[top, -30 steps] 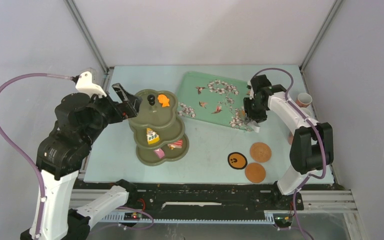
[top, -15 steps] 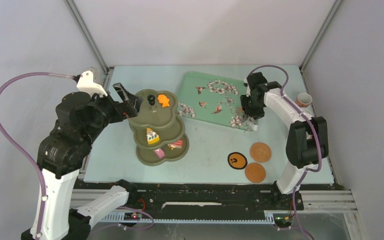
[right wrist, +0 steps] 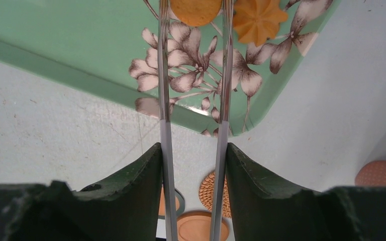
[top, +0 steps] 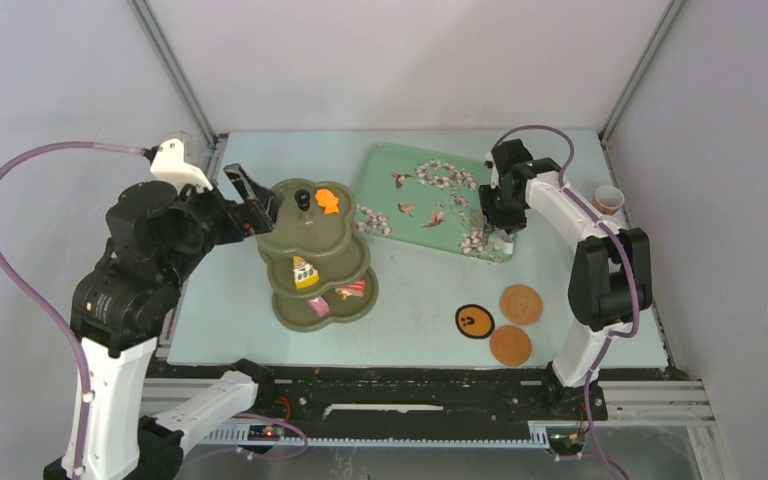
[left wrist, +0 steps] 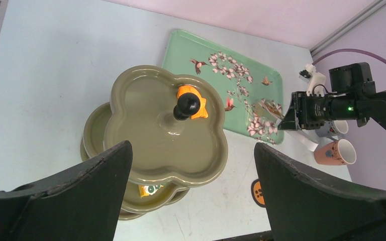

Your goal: Serve the afternoon tea

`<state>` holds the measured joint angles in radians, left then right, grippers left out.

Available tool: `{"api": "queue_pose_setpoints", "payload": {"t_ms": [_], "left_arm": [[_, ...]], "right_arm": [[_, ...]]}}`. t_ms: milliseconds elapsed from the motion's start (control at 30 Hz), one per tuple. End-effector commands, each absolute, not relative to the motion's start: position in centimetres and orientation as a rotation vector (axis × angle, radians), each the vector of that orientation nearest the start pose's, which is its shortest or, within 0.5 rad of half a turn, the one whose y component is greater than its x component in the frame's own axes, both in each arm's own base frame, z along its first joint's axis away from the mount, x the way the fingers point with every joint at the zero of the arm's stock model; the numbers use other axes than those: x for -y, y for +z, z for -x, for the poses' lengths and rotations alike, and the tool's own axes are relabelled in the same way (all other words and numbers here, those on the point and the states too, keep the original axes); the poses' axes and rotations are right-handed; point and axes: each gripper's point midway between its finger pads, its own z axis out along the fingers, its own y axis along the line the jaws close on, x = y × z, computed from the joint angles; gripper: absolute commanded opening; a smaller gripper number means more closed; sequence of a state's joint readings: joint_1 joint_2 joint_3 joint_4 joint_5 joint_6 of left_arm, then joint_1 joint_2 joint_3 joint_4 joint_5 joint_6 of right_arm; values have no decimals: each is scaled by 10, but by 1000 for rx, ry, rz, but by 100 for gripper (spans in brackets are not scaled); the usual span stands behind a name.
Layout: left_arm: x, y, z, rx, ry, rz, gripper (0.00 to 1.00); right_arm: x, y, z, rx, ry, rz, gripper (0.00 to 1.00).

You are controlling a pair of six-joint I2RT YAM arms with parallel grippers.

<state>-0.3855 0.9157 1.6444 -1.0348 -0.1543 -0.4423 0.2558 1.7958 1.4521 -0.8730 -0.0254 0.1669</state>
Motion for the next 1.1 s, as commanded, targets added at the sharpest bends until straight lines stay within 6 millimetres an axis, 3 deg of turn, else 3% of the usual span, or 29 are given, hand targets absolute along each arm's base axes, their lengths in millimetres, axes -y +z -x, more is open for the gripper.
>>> {"api": "queue_pose_setpoints", "payload": {"t_ms": [0,200,433,767,933,1067], "left_arm": [[75,431,-216,-1855,-416,136,98],[73,434,-217,-1847,-406,140,98],[72,434,-214,-1843,-408,146,98],[73,427,-208,-1838,-453,188,98],[74,426,-206,-1834,-476,204,98],[68,424,-203,-1818,-459,237,98]], "right_arm": [[-107,107,-370,-2758,116,150,45],[-106,103,-368,-2781,105,158,35],[-106,115,-371,-2745,173,84,15],[-93,147,-383,-2605,619,-146,0],[-89,154,-383,-2548,808,-260,0],[-100,166,-383,-2464,987,-295,0]]}}
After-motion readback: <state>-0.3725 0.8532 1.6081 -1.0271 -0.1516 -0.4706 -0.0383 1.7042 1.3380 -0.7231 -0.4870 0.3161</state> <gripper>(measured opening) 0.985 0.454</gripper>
